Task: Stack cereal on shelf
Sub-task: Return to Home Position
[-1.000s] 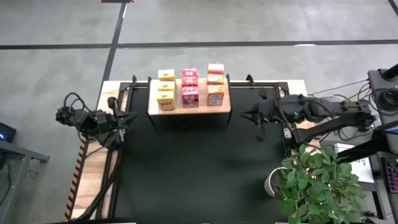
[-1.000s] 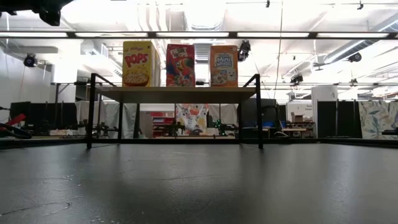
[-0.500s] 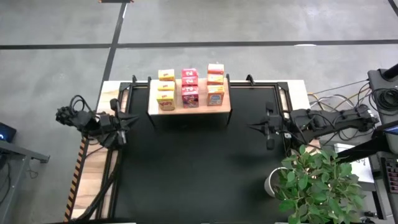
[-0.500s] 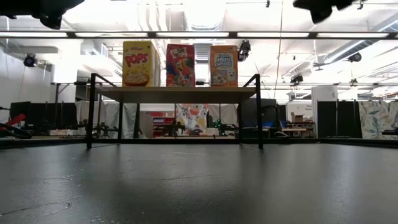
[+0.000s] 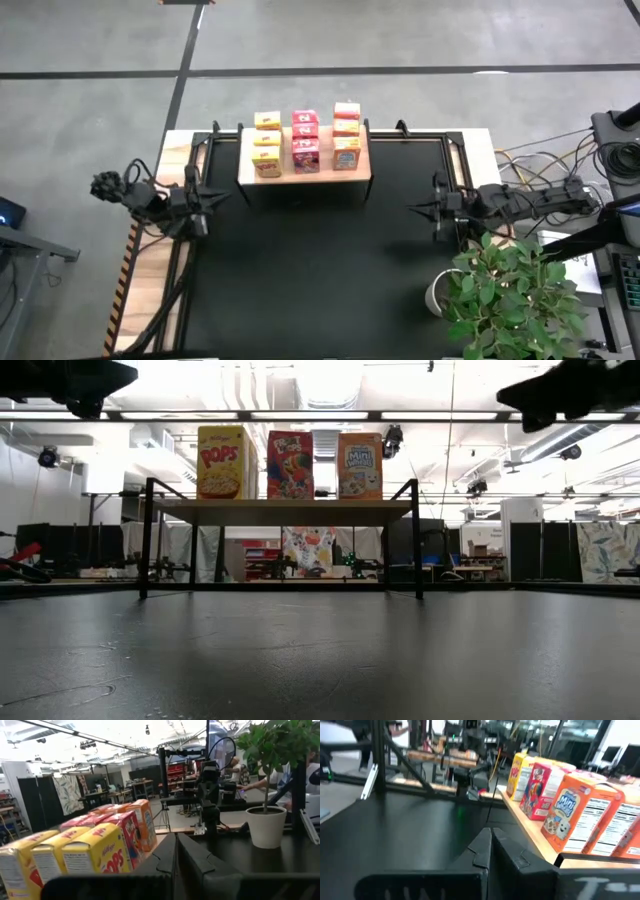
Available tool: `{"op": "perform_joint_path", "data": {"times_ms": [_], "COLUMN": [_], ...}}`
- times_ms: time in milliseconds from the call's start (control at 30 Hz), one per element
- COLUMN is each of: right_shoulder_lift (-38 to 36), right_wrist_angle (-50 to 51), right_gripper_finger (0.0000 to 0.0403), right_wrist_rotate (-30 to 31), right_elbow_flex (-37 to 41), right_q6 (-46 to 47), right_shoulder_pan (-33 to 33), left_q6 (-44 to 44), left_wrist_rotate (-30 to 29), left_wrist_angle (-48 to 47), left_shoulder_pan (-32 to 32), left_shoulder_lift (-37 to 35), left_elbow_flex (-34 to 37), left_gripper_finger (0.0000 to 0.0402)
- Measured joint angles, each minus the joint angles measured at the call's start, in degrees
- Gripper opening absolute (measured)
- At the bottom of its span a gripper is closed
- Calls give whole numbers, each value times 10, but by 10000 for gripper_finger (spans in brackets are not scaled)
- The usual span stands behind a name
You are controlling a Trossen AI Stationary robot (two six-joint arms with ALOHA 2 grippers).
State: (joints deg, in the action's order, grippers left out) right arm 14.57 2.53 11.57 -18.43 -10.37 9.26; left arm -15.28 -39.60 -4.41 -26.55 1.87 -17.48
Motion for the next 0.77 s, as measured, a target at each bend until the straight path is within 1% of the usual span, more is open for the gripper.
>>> {"op": "perform_joint_path", "data": {"times_ms": [300, 400, 467, 533, 767], "right_shoulder_lift": [-141, -145, -135, -133, -146], "right_wrist_angle": [-21, -4, -21, -15, -17], "right_gripper_finger": [9, 9, 9, 9, 9], "right_wrist_rotate": [0, 5, 6, 7, 6], "right_elbow_flex": [77, 91, 88, 92, 113], "right_q6": [-18, -29, -36, -41, -58], "right_shoulder_pan": [0, 0, -1, -1, -2], "left_q6": [28, 37, 44, 51, 53], "left_wrist_rotate": [0, 0, 1, 4, 13], "left_wrist_angle": [6, 16, 21, 25, 97], "left_shoulder_pan": [0, 0, 0, 0, 0], "left_shoulder_lift": [0, 0, 0, -1, -2], "left_elbow_flex": [33, 46, 53, 66, 129], "left_gripper_finger": [0, 0, 0, 0, 0]}}
